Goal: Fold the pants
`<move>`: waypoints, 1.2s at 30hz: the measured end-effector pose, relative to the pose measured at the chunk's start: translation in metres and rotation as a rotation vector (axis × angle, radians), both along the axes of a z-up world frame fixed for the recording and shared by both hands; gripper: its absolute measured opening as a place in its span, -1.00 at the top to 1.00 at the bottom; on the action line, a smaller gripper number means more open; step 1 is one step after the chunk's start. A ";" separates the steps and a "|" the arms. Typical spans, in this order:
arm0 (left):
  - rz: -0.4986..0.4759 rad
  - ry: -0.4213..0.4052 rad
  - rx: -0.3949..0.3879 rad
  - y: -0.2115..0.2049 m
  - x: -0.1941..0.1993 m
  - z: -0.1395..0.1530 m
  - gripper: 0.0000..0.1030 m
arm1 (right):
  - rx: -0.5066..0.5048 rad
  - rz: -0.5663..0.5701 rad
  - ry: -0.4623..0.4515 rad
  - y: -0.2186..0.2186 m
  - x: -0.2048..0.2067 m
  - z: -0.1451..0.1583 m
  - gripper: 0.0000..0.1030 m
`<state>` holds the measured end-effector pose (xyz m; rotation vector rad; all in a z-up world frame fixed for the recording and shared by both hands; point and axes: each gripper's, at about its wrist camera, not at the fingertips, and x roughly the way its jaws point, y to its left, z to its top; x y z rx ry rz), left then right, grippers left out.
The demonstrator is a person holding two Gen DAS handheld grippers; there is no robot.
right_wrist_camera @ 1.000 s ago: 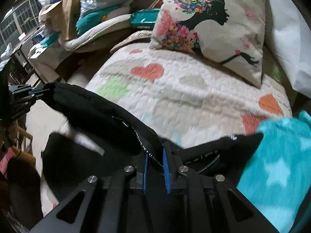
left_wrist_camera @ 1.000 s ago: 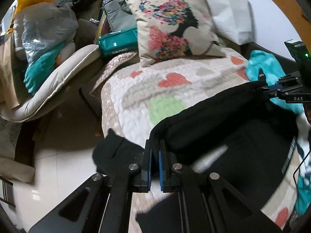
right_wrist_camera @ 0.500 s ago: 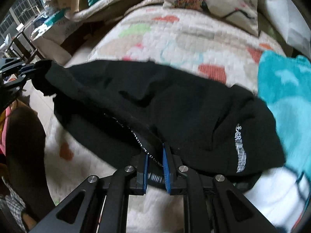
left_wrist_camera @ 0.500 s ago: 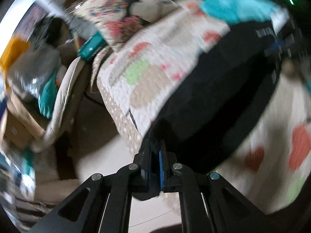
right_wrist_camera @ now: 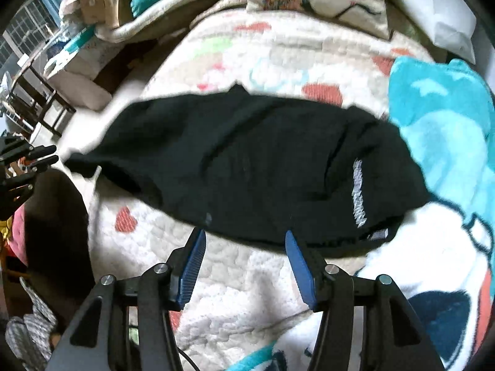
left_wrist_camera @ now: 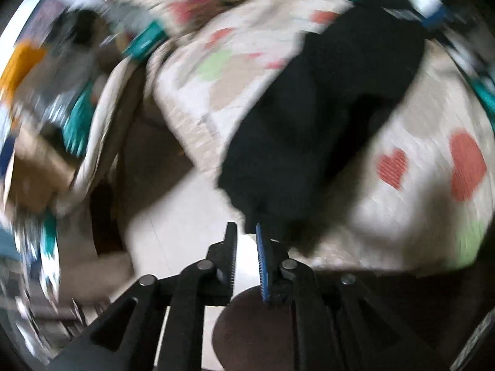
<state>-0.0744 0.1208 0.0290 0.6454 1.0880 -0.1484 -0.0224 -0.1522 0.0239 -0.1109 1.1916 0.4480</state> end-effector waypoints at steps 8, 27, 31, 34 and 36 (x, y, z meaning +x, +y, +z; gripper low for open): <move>0.502 -0.055 -0.422 0.080 0.043 0.020 0.51 | 0.111 0.056 -0.053 0.058 0.016 0.016 -0.14; 0.651 -0.221 -0.843 0.143 0.001 0.019 0.18 | -0.010 0.715 -0.129 0.317 0.031 -0.050 -0.13; 0.690 -0.242 -0.873 0.165 -0.006 0.012 0.17 | -0.104 0.830 -0.123 0.349 0.023 -0.081 0.21; 0.726 -0.245 -0.903 0.182 -0.010 0.004 0.17 | -0.138 0.842 -0.106 0.357 0.027 -0.096 0.73; 0.744 -0.248 -0.920 0.192 -0.012 -0.001 0.17 | -0.079 0.813 -0.103 0.354 0.032 -0.087 0.76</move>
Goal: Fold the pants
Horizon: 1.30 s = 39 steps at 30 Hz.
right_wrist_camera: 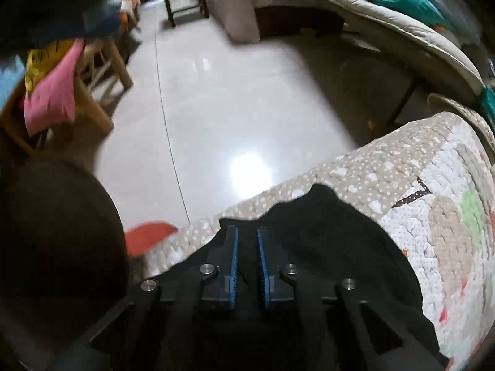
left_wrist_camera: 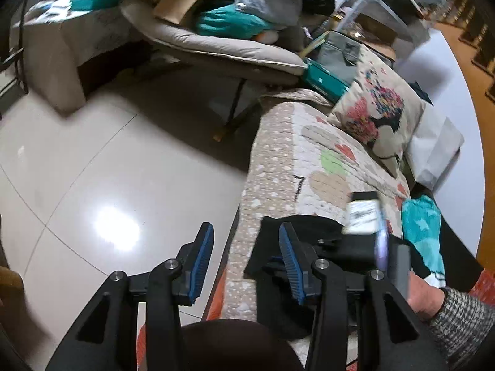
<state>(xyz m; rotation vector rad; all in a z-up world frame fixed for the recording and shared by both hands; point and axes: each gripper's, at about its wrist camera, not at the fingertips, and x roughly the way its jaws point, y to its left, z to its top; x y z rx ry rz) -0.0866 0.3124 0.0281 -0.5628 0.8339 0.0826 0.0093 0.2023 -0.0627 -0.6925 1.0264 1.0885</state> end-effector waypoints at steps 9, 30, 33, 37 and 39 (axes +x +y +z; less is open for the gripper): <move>0.045 -0.004 -0.037 0.020 -0.003 -0.007 0.17 | 0.066 -0.184 0.014 0.028 0.063 0.013 0.76; -0.135 -0.055 0.108 -0.082 0.020 0.061 0.03 | 0.181 -0.831 0.085 -0.279 0.149 0.063 -0.04; -0.167 -0.041 0.126 -0.105 0.026 0.062 0.03 | 0.191 -0.822 0.127 -0.293 0.151 0.046 -0.14; -0.222 -0.009 0.148 -0.132 0.036 0.057 0.03 | 0.211 -0.749 0.189 -0.287 0.140 0.025 -0.21; -0.243 0.011 0.162 -0.143 0.044 0.052 0.03 | 0.187 -0.723 0.162 -0.281 0.134 0.019 -0.18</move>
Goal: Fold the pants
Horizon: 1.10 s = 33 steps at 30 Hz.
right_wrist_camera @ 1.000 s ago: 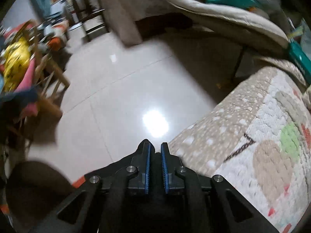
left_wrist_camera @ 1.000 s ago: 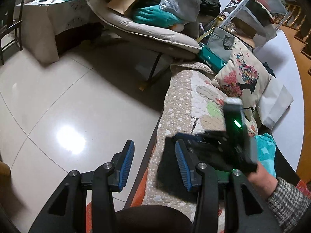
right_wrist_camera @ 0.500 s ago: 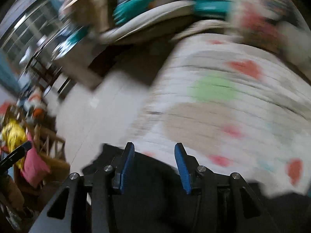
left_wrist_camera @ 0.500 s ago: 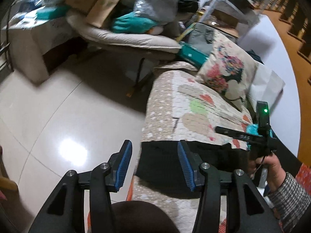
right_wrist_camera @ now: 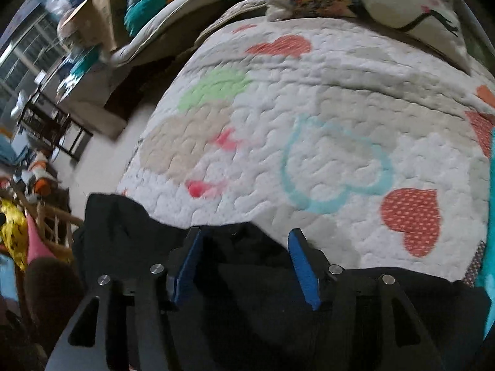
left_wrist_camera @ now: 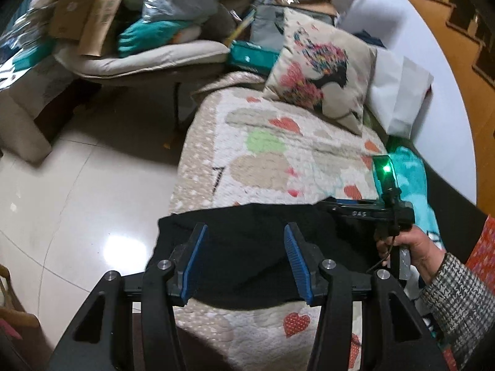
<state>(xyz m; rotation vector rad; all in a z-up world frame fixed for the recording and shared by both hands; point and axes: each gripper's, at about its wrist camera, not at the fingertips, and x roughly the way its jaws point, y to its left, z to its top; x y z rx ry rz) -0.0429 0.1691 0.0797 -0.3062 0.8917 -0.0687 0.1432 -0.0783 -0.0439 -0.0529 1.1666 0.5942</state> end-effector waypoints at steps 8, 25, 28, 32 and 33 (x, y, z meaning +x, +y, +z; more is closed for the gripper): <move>-0.019 0.057 0.003 -0.017 0.030 -0.018 0.03 | -0.058 -0.031 -0.070 0.008 0.015 0.007 0.84; -0.065 0.149 -0.026 -0.058 0.059 -0.040 -0.06 | 0.012 -0.100 -0.070 -0.019 0.046 0.031 -0.39; -0.126 0.187 -0.011 -0.099 0.063 -0.060 -0.06 | -0.037 -0.035 -0.040 -0.010 0.034 0.017 -0.36; -0.223 0.224 0.140 -0.154 0.056 -0.096 -0.06 | -0.100 0.050 -0.011 0.008 0.020 -0.007 0.66; -0.231 0.233 0.161 -0.159 0.053 -0.102 -0.06 | -0.119 0.068 -0.004 0.013 0.018 -0.011 0.70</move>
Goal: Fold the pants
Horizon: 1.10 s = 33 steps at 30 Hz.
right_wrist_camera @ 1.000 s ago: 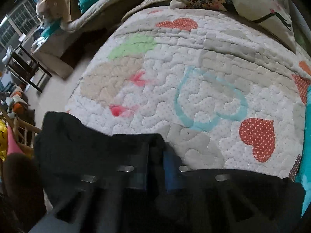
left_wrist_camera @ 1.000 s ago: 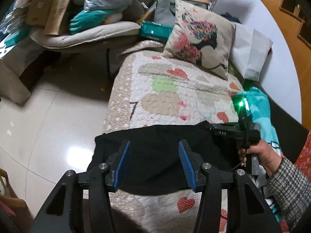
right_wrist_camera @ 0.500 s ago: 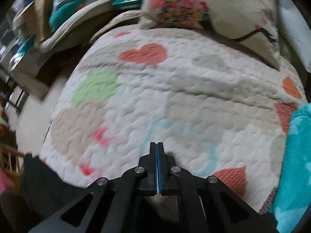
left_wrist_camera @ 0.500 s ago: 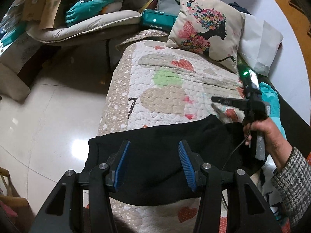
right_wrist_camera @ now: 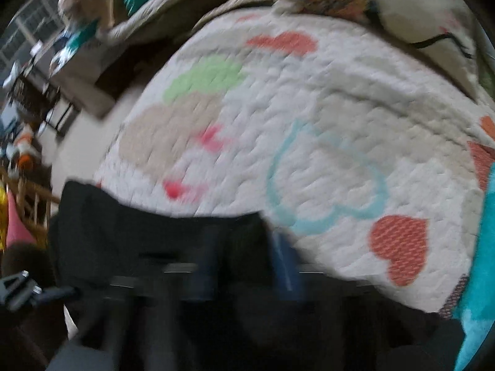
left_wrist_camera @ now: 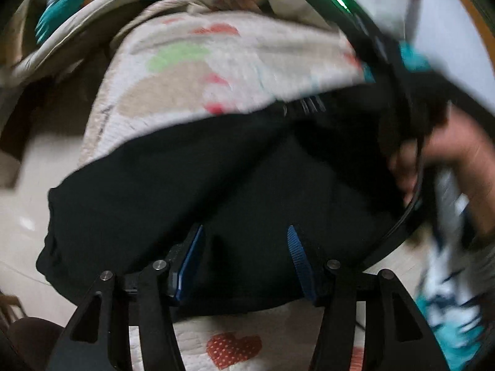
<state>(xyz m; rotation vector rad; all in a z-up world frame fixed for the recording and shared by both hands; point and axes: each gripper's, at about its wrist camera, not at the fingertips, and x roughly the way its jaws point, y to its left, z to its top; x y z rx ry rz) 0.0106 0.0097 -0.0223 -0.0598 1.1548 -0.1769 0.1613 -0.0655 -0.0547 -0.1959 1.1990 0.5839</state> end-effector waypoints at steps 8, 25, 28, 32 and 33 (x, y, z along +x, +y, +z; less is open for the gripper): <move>-0.030 -0.044 0.053 -0.013 -0.019 -0.019 -0.07 | -0.106 -0.073 -0.089 0.012 0.023 0.002 0.96; 0.187 -0.225 -0.072 0.055 -0.034 0.029 -0.10 | -0.067 -0.205 -0.249 -0.062 -0.038 0.075 -0.10; 0.409 -0.164 -0.116 0.104 -0.025 0.026 -0.10 | -0.058 -0.175 -0.236 -0.055 -0.041 0.072 -0.10; 0.729 -0.065 -0.223 0.164 -0.035 0.011 -0.10 | -0.008 -0.135 -0.211 -0.033 -0.038 0.072 -0.10; 0.812 -0.030 -0.280 0.179 -0.042 0.002 -0.10 | 0.007 -0.127 -0.201 -0.027 -0.038 0.071 -0.10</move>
